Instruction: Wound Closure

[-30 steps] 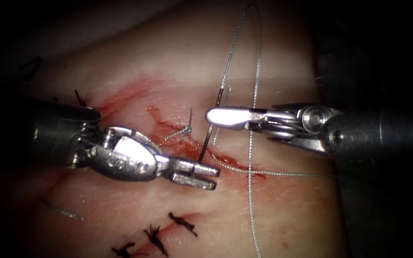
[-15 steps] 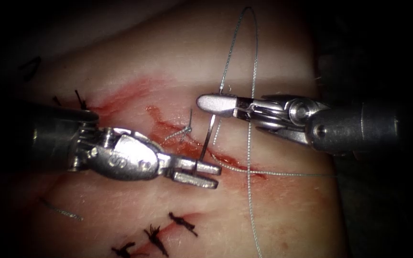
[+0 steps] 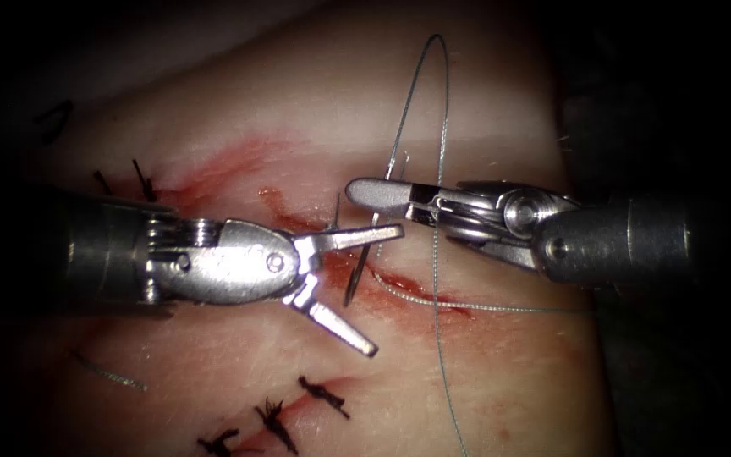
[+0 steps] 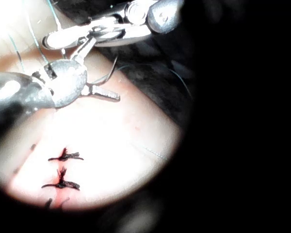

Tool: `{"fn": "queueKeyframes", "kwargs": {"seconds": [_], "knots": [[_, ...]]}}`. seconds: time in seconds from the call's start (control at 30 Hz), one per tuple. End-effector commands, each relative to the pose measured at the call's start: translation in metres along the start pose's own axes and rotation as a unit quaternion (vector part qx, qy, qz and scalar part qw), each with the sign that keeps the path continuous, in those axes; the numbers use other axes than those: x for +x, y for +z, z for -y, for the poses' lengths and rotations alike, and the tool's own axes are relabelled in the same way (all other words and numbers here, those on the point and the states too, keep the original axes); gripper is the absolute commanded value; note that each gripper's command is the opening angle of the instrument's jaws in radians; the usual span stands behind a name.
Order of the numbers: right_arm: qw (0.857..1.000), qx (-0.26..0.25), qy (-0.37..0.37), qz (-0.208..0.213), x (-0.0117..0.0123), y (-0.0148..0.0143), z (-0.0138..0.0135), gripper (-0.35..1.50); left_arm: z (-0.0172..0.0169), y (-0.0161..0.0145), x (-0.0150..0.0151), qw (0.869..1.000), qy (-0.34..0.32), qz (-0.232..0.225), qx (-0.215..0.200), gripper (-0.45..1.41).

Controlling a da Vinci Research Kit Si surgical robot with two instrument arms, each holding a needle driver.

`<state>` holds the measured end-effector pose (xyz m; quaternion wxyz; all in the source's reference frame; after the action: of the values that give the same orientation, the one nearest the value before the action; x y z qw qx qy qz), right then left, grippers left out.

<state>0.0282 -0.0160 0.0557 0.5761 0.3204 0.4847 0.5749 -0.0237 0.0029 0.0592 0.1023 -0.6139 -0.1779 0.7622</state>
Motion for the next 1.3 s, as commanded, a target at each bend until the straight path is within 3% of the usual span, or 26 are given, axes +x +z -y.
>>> {"fn": "queueKeyframes", "kwargs": {"seconds": [0.03, 0.23, 0.27, 0.3, 0.37, 0.4, 0.43, 0.47, 0.5, 0.53, 0.6, 0.67, 0.73, 0.77, 0.8, 0.83, 0.87, 0.9, 0.97, 1.0, 1.1, 1.27, 1.3], "knots": [[0.995, 0.023, -0.095, -0.010, 0.0004, 0.0003, -0.0013, -0.35, 0.0008, -0.0009, 0.0013, 1.000, -0.024, -0.003, 0.012, 1.01], [0.986, 0.068, -0.150, -0.022, 0.0022, -0.0010, -0.0033, -0.35, 0.0031, -0.0041, 0.0058, 0.996, -0.089, -0.023, 0.020, 0.99], [0.986, 0.069, -0.150, -0.021, 0.0026, -0.0012, -0.0037, -0.35, 0.0035, -0.0047, 0.0064, 0.995, -0.096, -0.025, 0.020, 0.91], [0.985, 0.076, -0.151, -0.025, 0.0034, -0.0017, -0.0048, -0.35, 0.0041, -0.0060, 0.0072, 0.994, -0.103, -0.027, 0.014, 0.56], [0.984, 0.070, -0.155, -0.056, 0.0040, -0.0027, -0.0062, -0.35, 0.0048, -0.0073, 0.0065, 0.994, -0.106, -0.023, 0.013, 0.83], [0.981, 0.062, -0.171, -0.062, 0.0041, -0.0030, -0.0063, -0.35, 0.0050, -0.0074, 0.0059, 0.991, -0.130, -0.019, 0.004, 0.86], [0.972, 0.058, -0.217, -0.067, 0.0041, -0.0031, -0.0062, -0.35, 0.0052, -0.0073, 0.0053, 0.988, -0.154, -0.012, 0.001, 0.63], [0.972, 0.058, -0.217, -0.067, 0.0041, -0.0031, -0.0062, -0.35, 0.0052, -0.0073, 0.0053, 0.988, -0.154, -0.012, 0.001, 0.63], [0.946, 0.046, -0.311, -0.078, 0.0041, -0.0032, -0.0058, -0.35, 0.0053, -0.0070, 0.0024, 0.951, -0.309, 0.024, 0.003, -0.45], [0.946, 0.046, -0.311, -0.078, 0.0041, -0.0032, -0.0058, -0.35, 0.0053, -0.0070, 0.0024, 0.951, -0.309, 0.024, 0.003, -0.45], [0.926, 0.027, -0.366, -0.091, 0.0041, -0.0032, -0.0054, -0.35, 0.0051, -0.0065, -0.0002, 0.924, -0.381, 0.042, 0.005, -0.45], [0.896, -0.009, -0.429, -0.110, 0.0039, -0.0033, -0.0051, -0.35, 0.0051, -0.0057, -0.0026, 0.926, -0.373, 0.059, 0.006, -0.45], [0.859, -0.037, -0.496, -0.119, 0.0036, -0.0033, -0.0047, -0.35, 0.0053, -0.0048, -0.0053, 0.933, -0.351, 0.078, 0.005, -0.45], [0.834, -0.056, -0.528, -0.148, 0.0034, -0.0031, -0.0045, -0.35, 0.0055, -0.0041, -0.0072, 0.934, -0.344, 0.101, -0.012, -0.45], [0.825, -0.057, -0.535, -0.171, 0.0032, -0.0030, -0.0044, -0.35, 0.0058, -0.0035, -0.0082, 0.933, -0.340, 0.116, -0.020, -0.45], [0.809, -0.012, -0.561, -0.172, 0.0032, -0.0029, -0.0044, -0.35, 0.0065, -0.0025, -0.0092, 0.932, -0.335, 0.135, -0.026, -0.45], [0.809, -0.012, -0.561, -0.172, 0.0032, -0.0029, -0.0044, -0.35, 0.0065, -0.0025, -0.0092, 0.932, -0.335, 0.135, -0.026, -0.45], [0.798, 0.007, -0.579, -0.168, 0.0033, -0.0024, -0.0043, -0.35, 0.0074, -0.0008, -0.0102, 0.930, -0.329, 0.161, -0.038, -0.45], [0.797, 0.005, -0.577, -0.179, 0.0034, -0.0018, -0.0040, -0.35, 0.0083, 0.0014, -0.0121, 0.922, -0.320, 0.203, -0.081, -0.45], [0.797, 0.005, -0.577, -0.179, 0.0034, -0.0018, -0.0040, -0.35, 0.0083, 0.0014, -0.0121, 0.922, -0.320, 0.203, -0.081, -0.45], [0.793, 0.028, -0.579, -0.188, 0.0038, -0.0013, -0.0034, -0.35, 0.0079, 0.0036, -0.0147, 0.911, -0.300, 0.260, -0.113, -0.45], [0.795, 0.058, -0.577, -0.178, 0.0044, -0.0017, -0.0031, -0.35, 0.0070, 0.0043, -0.0170, 0.886, -0.293, 0.322, -0.158, -0.45], [0.795, 0.058, -0.577, -0.178, 0.0044, -0.0017, -0.0031, -0.35, 0.0070, 0.0043, -0.0170, 0.886, -0.293, 0.322, -0.158, -0.45]]}}
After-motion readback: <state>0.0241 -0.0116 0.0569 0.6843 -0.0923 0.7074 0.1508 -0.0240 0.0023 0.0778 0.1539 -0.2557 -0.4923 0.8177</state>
